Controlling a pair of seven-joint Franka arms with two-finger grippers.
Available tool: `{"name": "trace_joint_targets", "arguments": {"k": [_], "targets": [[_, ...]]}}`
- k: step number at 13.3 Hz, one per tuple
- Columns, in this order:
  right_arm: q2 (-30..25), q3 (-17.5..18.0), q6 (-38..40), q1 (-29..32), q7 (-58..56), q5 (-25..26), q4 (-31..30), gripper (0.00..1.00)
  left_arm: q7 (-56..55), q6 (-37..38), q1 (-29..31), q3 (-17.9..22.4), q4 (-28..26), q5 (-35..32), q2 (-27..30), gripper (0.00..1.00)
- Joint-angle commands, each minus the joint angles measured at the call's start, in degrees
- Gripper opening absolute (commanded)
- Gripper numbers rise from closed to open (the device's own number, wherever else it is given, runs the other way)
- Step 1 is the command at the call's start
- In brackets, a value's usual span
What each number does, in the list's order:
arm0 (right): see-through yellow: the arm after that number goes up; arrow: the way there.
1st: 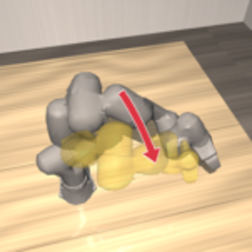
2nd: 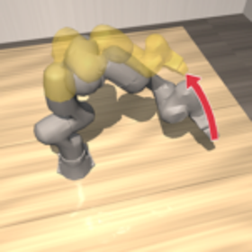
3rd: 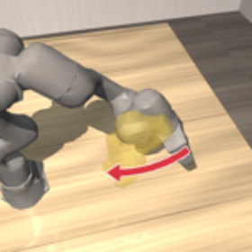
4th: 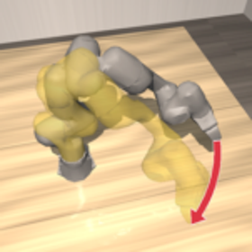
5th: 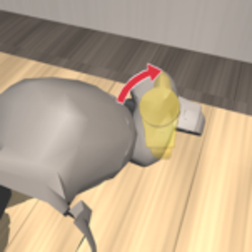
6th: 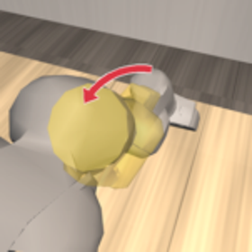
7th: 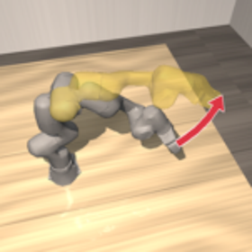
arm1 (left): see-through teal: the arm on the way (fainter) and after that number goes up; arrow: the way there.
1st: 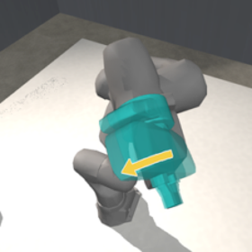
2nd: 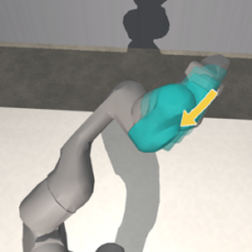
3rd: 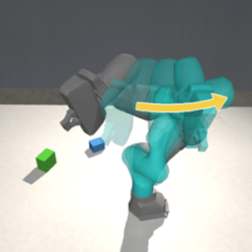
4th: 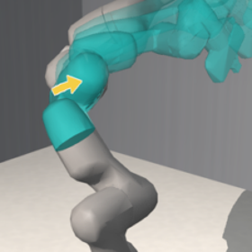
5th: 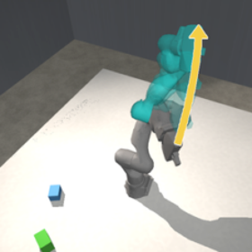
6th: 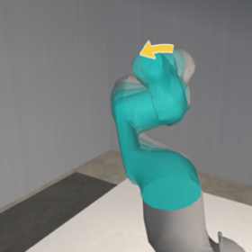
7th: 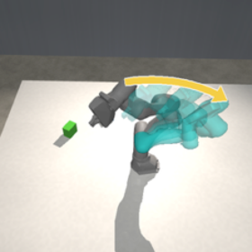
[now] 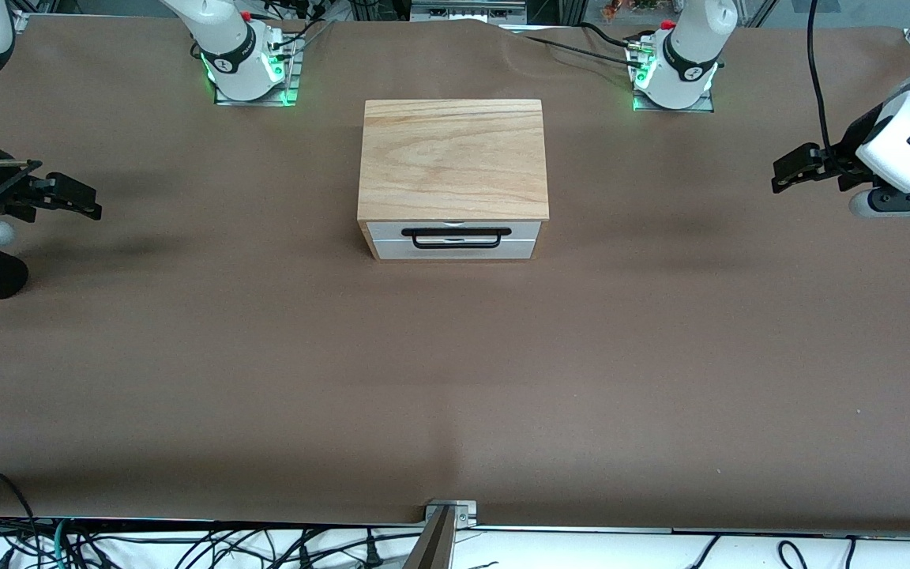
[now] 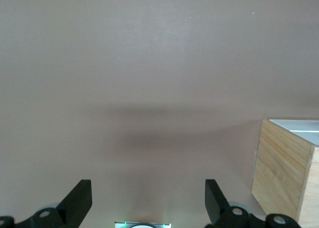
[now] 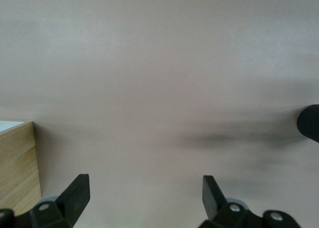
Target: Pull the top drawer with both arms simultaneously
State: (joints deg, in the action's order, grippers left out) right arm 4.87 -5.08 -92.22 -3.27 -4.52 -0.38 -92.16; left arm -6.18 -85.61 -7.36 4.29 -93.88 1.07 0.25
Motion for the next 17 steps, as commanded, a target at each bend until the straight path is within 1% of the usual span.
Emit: {"name": "trace_joint_targets", "arguments": {"k": [1, 17], "targets": [[0.3, 0.0, 1.4, -0.2, 0.5, -0.1, 1.5, 1.0, 1.2, 0.4, 0.7, -0.2, 0.1, 1.5, 0.1, 1.0], [0.8, 0.0, 1.5, -0.5, 0.0, -0.1, 1.7, 1.0, 1.2, 0.4, 0.7, -0.2, 0.1, 1.5, 0.1, 1.0]]}}
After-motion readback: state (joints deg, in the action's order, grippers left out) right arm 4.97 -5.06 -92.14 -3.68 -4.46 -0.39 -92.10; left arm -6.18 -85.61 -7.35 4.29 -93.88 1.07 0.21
